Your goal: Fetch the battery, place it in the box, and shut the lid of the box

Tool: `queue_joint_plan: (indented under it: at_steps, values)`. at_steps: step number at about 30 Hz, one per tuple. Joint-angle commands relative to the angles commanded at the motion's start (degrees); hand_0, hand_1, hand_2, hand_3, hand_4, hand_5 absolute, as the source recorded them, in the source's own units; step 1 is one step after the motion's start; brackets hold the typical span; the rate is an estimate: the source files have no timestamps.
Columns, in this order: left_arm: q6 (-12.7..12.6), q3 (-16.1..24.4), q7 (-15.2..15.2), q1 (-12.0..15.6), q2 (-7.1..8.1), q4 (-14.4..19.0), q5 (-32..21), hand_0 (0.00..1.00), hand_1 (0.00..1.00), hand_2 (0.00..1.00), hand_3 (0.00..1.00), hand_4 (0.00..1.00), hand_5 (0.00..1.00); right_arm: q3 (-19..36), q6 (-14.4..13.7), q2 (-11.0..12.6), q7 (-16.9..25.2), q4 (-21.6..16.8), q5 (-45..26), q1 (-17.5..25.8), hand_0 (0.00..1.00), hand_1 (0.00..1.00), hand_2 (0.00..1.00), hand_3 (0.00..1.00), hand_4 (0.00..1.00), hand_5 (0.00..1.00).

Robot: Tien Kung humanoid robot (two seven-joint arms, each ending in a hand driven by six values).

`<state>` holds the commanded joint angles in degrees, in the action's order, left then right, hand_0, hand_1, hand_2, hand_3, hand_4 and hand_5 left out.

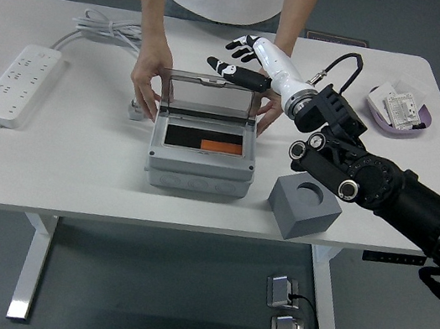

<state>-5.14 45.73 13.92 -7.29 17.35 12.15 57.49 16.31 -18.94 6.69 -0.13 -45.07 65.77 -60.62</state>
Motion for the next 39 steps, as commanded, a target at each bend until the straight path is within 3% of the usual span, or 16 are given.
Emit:
queue_joint_plan:
  at_steps: [14, 20, 31, 39]
  values:
    - [0.02, -0.13, -0.02, -0.1, -0.32, -0.02, -0.17, 0.641, 0.692, 0.588, 0.565, 0.472, 0.017, -1.69, -0.73, 0.94, 0.31, -2.8, 0.75, 1.71, 0.879, 0.728, 0.729, 0.774, 0.893, 0.768]
    - [-0.05, -0.46, -0.13, 0.11, -0.43, -0.04, -0.69, 0.64, 0.692, 0.588, 0.565, 0.472, 0.018, -2.06, -0.86, 2.31, -0.59, -5.76, 2.72, 2.86, 0.878, 0.727, 0.728, 0.772, 0.891, 0.767]
    - [-0.39, -1.31, -0.46, 0.77, -0.58, -0.11, -2.46, 0.639, 0.692, 0.588, 0.564, 0.472, 0.021, -1.53, -1.2, 8.24, -3.22, -16.81, 8.1, 5.95, 0.876, 0.72, 0.723, 0.769, 0.879, 0.755]
    - [-0.59, -2.17, -0.77, 1.12, -0.7, -0.15, -3.94, 0.639, 0.692, 0.587, 0.564, 0.472, 0.022, -1.94, -1.64, 11.09, -4.66, -24.28, 10.92, 8.27, 0.864, 0.716, 0.723, 0.767, 0.878, 0.755]
